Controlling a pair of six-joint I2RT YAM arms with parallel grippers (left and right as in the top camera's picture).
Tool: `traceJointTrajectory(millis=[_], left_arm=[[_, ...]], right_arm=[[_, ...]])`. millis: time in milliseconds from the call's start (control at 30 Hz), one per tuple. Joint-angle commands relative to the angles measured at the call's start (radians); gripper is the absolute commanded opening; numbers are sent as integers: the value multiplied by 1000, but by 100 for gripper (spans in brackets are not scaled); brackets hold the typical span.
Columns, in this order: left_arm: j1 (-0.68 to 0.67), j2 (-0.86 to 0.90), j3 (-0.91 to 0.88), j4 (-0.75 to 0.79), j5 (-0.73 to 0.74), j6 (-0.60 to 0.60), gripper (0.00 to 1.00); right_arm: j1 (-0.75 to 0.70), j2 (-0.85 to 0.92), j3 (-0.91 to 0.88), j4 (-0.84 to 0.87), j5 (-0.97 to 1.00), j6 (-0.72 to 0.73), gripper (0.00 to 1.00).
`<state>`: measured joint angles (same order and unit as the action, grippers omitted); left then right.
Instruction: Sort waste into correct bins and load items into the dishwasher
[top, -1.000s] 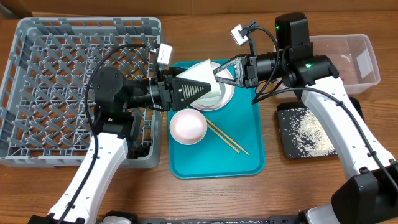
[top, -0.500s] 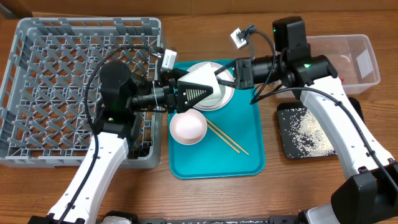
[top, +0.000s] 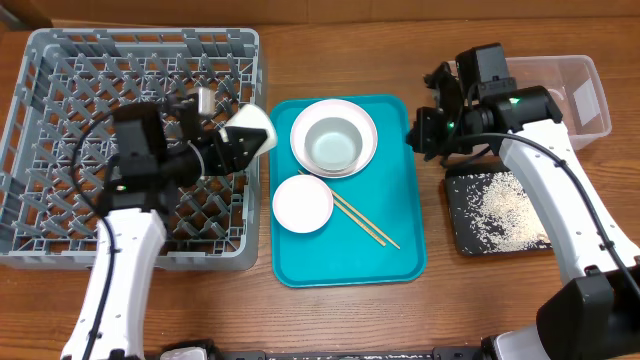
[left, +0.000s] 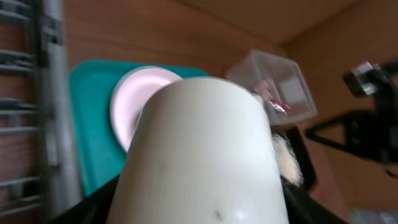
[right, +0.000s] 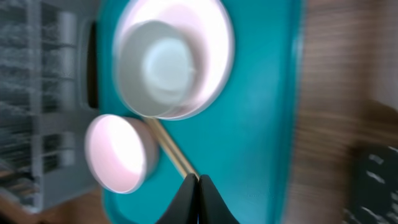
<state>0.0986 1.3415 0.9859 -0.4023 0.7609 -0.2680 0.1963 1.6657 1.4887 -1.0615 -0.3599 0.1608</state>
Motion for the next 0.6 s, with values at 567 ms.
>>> traceJointTrajectory(millis=[567], left_arm=[[45,-23,292,-842,-1041,-77,4]], right_arm=[[-100,-117,78,-170,225,25,4]])
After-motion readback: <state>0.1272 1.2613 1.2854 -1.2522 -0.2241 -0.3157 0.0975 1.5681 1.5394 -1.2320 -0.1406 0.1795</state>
